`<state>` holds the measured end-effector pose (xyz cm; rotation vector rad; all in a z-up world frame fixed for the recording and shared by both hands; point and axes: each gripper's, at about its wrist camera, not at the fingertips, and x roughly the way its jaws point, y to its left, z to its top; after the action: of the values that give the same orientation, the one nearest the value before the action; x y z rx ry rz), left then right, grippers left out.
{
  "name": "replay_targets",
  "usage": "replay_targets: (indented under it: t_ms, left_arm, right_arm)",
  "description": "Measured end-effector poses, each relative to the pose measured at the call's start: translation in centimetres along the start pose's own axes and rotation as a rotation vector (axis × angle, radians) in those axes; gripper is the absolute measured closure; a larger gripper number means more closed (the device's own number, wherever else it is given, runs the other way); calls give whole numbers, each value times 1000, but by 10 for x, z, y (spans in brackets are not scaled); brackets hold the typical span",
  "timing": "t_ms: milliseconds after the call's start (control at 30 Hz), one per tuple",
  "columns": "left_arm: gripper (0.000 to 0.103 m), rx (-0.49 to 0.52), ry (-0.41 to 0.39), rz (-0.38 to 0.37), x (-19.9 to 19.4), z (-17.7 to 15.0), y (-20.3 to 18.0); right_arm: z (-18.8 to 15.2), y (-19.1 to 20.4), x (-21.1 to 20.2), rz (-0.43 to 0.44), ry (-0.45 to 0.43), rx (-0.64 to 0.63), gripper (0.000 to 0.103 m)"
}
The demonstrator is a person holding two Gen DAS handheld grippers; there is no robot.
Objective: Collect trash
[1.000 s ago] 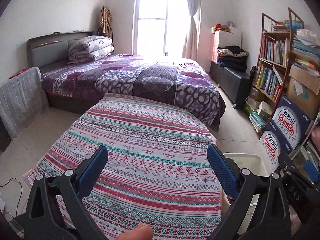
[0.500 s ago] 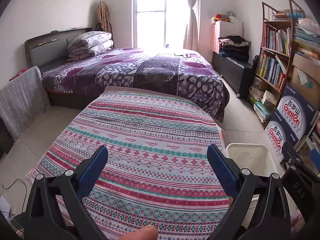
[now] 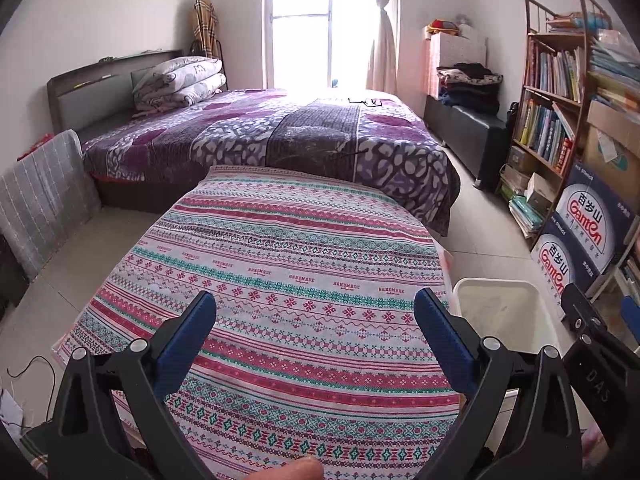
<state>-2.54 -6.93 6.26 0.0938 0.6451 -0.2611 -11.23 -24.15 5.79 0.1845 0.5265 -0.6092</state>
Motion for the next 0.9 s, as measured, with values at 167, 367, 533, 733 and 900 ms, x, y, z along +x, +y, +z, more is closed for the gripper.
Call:
replay_targets:
  t_ms: [167,367,533,733,900]
  left_arm:
    - [7,-2,10,-9,2,-1,0]
    - [7,-5,17,-9,4,-1,1]
    - [7,3,23,-8,6,-2,0]
    - [7,11,25,3,7,-1,-1]
    - [7,14,27,12,10,-2,-1]
  right_arm:
    - [-1,1,2,5,18,0,7]
    - [-1,2,3,4,19,0,7]
    - [-3,1,5,6,25,3,7]
    - [-8,1,9,5,42,1,7]
    - [-9,0,12,-3,56,-7,7]
